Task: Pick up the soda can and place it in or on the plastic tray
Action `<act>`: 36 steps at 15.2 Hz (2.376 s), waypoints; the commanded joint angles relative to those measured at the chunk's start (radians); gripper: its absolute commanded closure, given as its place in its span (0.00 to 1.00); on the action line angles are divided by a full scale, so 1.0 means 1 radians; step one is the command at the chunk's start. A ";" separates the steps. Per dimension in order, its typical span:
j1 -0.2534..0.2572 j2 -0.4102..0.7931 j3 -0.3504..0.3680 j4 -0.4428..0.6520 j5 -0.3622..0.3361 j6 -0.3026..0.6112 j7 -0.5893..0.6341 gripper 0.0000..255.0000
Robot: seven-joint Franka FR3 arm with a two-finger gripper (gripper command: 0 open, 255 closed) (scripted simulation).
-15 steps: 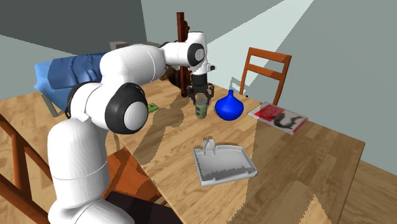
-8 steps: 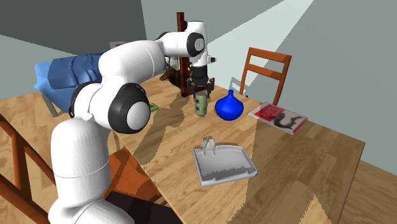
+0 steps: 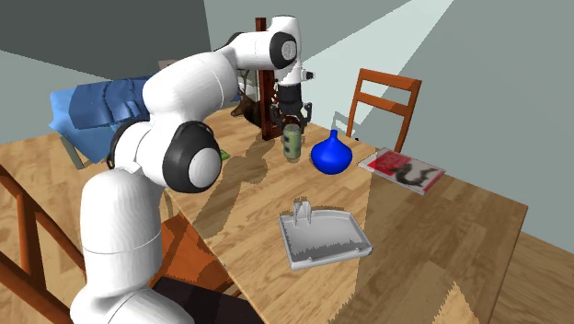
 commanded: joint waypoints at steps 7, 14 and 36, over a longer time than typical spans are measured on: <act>-0.063 -0.227 -0.048 -0.269 -0.021 0.053 -0.116 1.00; -0.124 -0.376 -0.110 -0.416 -0.048 0.063 -0.240 1.00; -0.184 -0.533 -0.181 -0.769 -0.097 0.274 -0.339 1.00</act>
